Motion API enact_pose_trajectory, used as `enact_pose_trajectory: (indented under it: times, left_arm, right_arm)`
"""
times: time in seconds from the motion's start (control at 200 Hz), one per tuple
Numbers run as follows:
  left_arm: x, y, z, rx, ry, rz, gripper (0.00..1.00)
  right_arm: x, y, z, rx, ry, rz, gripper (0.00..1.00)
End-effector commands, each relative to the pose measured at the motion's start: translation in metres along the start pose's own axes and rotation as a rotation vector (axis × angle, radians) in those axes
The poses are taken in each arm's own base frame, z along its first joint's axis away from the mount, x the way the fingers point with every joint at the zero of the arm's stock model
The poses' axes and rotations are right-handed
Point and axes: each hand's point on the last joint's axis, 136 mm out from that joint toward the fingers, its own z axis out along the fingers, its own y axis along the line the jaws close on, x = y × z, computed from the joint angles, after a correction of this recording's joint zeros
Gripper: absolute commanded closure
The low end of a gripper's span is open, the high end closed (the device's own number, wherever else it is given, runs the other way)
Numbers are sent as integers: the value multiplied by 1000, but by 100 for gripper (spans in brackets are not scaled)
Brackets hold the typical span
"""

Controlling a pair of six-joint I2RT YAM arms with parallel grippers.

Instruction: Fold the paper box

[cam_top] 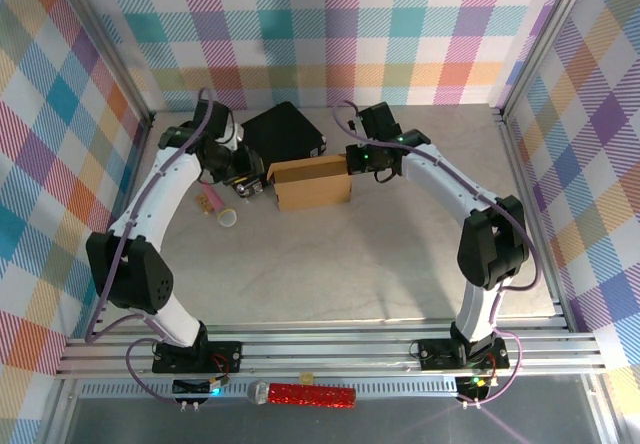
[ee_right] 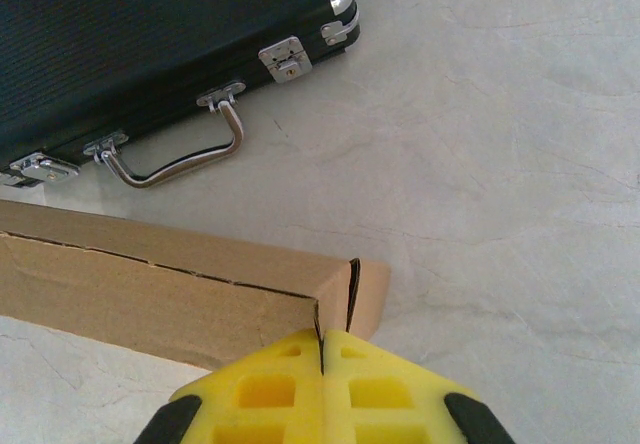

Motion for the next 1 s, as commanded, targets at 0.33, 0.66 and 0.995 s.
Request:
enact_pose_trajectory:
  times: [0.33,0.66,0.995]
  left_arm:
    - [-17,1,23,-155,6,259,54]
    - [-32,-14,35,-103,4,263,67]
    - [-28,-16,42,-79,28,256,80]
  right_arm:
    - [36,-4,19,19,154,-2,100]
    - [35,-3,21,14,161,-8,100]
    - [35,-4,23,14,167,-5,100]
